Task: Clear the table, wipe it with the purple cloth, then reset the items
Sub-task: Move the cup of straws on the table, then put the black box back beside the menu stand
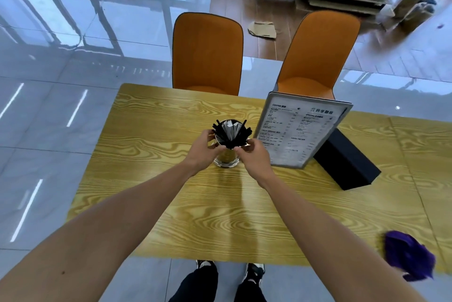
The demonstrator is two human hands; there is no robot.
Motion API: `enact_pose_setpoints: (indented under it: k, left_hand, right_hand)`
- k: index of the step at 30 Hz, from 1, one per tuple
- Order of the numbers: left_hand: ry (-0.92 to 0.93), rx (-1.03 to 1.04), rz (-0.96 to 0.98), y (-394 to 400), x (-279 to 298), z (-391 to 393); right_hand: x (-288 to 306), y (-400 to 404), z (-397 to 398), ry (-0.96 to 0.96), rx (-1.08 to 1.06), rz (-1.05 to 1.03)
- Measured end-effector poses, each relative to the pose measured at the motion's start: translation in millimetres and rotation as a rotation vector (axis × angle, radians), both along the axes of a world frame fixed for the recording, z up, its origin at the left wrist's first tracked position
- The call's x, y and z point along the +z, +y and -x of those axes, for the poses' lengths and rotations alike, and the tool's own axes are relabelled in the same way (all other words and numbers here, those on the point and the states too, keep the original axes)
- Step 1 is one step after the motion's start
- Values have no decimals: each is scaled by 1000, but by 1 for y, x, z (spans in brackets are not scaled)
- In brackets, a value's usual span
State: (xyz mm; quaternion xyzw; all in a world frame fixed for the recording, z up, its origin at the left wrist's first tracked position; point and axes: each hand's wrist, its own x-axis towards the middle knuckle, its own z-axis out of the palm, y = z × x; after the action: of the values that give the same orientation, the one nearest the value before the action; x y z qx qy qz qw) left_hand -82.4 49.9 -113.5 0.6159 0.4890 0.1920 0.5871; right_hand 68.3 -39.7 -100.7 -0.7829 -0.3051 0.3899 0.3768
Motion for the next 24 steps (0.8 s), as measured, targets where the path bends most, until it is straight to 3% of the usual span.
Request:
enact_pose_setpoints:
  k: [8,12,17,24]
  left_hand:
    - [31,-46,46,-2,-1,-2]
    - [286,-64,95,-13,3,-2]
    - [447,-326,79,-33,1,-16]
    - [412,-656,92,-61,9,-89]
  right_hand:
    - [-1,-1,-1,-2,-40,12]
    - [-5,-15,-9,-4,-42,37]
    - [-1,-48,-37,-32,-100,74]
    - [2,-99,-106,-31,-361,100]
